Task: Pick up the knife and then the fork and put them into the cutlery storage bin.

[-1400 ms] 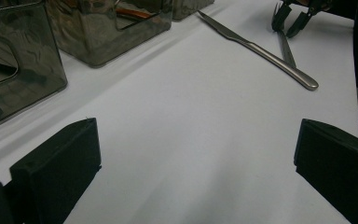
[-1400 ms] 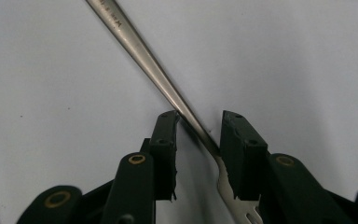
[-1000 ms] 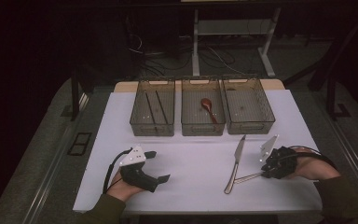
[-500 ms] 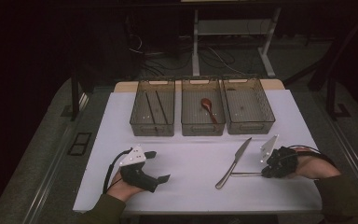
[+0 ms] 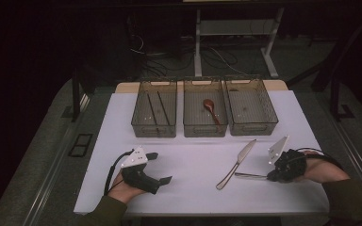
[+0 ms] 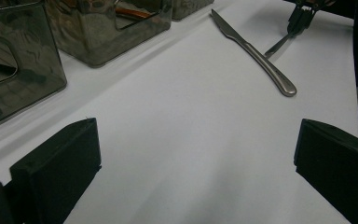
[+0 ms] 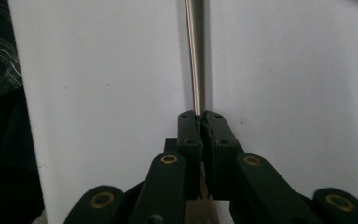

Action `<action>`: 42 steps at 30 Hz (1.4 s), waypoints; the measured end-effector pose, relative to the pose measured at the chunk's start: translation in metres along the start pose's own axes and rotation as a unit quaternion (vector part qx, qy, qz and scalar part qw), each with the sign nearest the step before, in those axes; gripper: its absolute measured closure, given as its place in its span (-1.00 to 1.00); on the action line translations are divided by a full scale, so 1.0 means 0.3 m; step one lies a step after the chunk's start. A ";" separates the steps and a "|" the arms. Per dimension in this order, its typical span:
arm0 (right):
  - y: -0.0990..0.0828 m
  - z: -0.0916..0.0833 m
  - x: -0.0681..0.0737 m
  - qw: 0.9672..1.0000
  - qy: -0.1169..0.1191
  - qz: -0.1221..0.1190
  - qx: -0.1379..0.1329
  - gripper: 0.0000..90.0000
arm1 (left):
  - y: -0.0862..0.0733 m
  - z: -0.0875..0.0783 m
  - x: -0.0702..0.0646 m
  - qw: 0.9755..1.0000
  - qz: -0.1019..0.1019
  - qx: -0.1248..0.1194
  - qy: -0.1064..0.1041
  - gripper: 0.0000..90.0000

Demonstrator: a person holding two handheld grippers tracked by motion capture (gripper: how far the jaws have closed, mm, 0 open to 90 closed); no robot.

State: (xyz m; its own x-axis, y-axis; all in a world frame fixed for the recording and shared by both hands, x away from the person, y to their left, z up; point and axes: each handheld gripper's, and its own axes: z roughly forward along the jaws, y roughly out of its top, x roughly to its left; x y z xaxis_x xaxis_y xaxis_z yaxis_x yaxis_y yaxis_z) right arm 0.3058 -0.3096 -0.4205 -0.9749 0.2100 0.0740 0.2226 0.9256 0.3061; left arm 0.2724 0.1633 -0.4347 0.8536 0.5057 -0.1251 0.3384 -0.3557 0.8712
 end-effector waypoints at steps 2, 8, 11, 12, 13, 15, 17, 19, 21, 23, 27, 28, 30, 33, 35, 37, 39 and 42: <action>-0.009 -0.010 0.001 1.000 0.000 0.004 -0.008 0.89 | 0.000 0.000 -0.001 1.000 0.000 -0.001 0.000 -1.00; -0.030 -0.051 -0.001 0.999 -0.011 0.017 -0.050 0.89 | 0.001 0.000 -0.002 1.000 0.000 -0.001 0.000 -1.00; -0.033 -0.069 -0.004 0.996 -0.022 0.041 -0.073 0.89 | 0.001 -0.001 -0.001 1.000 0.001 -0.001 0.000 -1.00; -0.033 -0.074 -0.009 0.996 -0.028 0.042 -0.079 0.89 | 0.001 -0.001 -0.001 1.000 0.001 -0.001 0.000 -1.00; -0.032 -0.079 -0.012 0.995 -0.034 0.046 -0.086 0.89 | 0.001 0.000 -0.001 1.000 0.001 -0.001 0.000 -1.00; -0.028 -0.087 -0.017 0.992 -0.041 0.061 -0.101 0.89 | 0.001 -0.001 -0.001 1.000 0.001 -0.001 0.000 -1.00; -0.025 -0.096 -0.025 0.989 -0.055 0.074 -0.114 0.89 | 0.001 -0.001 0.000 1.000 0.001 -0.001 0.001 -1.00; -0.022 -0.108 -0.027 0.985 -0.066 0.090 -0.130 0.89 | 0.001 -0.001 0.000 1.000 0.001 -0.002 0.001 -1.00; -0.020 -0.125 -0.034 0.982 -0.074 0.100 -0.144 0.89 | 0.001 -0.001 0.001 1.000 0.001 -0.002 0.000 -1.00; -0.013 -0.141 -0.043 0.976 -0.092 0.120 -0.158 0.89 | 0.000 0.000 0.000 1.000 0.000 -0.001 0.000 -1.00; 0.006 -0.165 -0.077 0.965 -0.118 0.151 -0.178 0.89 | 0.000 0.000 0.001 1.000 0.000 -0.001 0.000 -1.00; 0.013 -0.168 -0.084 0.963 -0.125 0.157 -0.180 0.89 | 0.000 -0.001 0.002 1.000 0.000 -0.001 0.000 -1.00; 0.029 -0.174 -0.100 0.958 -0.139 0.171 -0.181 0.89 | 0.000 -0.001 0.002 1.000 0.000 -0.001 0.000 -1.00; 0.054 -0.188 -0.126 0.950 -0.154 0.192 -0.191 0.89 | 0.000 -0.001 0.002 1.000 -0.001 -0.002 0.000 -1.00; 0.069 -0.199 -0.141 0.945 -0.165 0.201 -0.197 0.89 | 0.000 -0.001 0.002 1.000 -0.001 -0.002 0.000 -1.00; 0.091 -0.213 -0.160 0.941 -0.179 0.208 -0.200 0.89 | 0.000 -0.001 0.002 1.000 -0.002 -0.003 0.001 -1.00; 0.110 -0.227 -0.179 0.935 -0.188 0.217 -0.206 0.89 | 0.000 -0.001 0.003 1.000 -0.002 -0.003 0.000 -1.00; 0.139 -0.248 -0.213 0.930 -0.199 0.225 -0.212 0.90 | 0.000 -0.001 0.003 1.000 -0.002 -0.003 0.000 -1.00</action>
State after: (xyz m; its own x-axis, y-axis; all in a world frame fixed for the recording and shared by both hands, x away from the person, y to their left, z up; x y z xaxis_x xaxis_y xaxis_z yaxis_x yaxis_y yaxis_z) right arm 0.3776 -0.3079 -0.3420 -0.6877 0.7245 -0.0469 0.5077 0.5260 0.6823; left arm 0.2730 0.1642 -0.4347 0.8517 0.5079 -0.1288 0.3399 -0.3483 0.8736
